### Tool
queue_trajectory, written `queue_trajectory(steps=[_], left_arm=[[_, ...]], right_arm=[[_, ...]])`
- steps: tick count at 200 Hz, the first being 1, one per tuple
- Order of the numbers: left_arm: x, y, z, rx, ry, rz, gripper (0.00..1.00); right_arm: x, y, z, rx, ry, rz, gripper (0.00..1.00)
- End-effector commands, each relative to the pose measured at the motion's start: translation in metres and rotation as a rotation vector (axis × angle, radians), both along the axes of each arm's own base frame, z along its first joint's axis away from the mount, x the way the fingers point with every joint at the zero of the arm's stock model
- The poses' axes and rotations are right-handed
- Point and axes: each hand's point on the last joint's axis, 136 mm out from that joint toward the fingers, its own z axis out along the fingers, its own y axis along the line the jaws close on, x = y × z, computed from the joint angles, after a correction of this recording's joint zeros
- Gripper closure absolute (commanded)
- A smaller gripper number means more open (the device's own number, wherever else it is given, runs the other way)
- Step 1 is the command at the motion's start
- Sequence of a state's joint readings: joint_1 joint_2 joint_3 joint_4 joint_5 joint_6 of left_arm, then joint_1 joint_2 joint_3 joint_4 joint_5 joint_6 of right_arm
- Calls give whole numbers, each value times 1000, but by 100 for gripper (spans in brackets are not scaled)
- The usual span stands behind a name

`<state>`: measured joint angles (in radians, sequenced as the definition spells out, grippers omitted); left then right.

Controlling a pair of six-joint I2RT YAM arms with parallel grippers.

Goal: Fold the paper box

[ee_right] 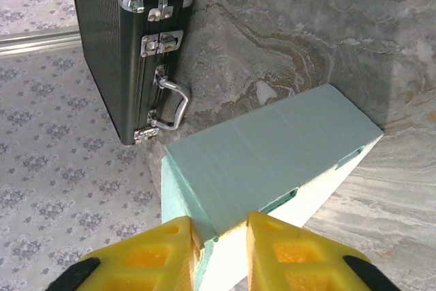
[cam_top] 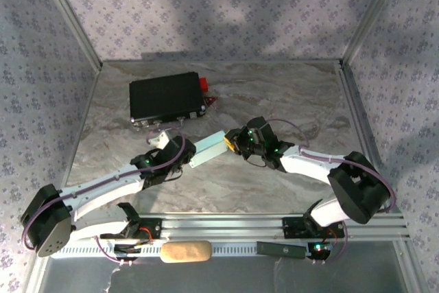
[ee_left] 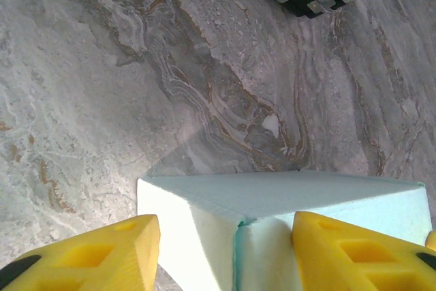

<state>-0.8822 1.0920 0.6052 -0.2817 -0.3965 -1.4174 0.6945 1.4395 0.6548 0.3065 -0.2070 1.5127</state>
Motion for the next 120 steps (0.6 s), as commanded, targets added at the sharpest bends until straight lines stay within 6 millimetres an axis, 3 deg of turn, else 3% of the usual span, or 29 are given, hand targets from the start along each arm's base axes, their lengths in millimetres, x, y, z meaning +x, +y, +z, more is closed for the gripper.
queue_trajectory(steps=[1,65,120], left_arm=[[-14,6,-10,52,62,-69,45],[-22,2,23,1,-25,-201,47],[-24,7,12,-35,6,-205,51]], right_arm=[[-8,-10,-32,-69,101,-19,77],[-7,-8,-32,-82,113,-18,77],[-7,-7,-32,-88,109,-14,78]])
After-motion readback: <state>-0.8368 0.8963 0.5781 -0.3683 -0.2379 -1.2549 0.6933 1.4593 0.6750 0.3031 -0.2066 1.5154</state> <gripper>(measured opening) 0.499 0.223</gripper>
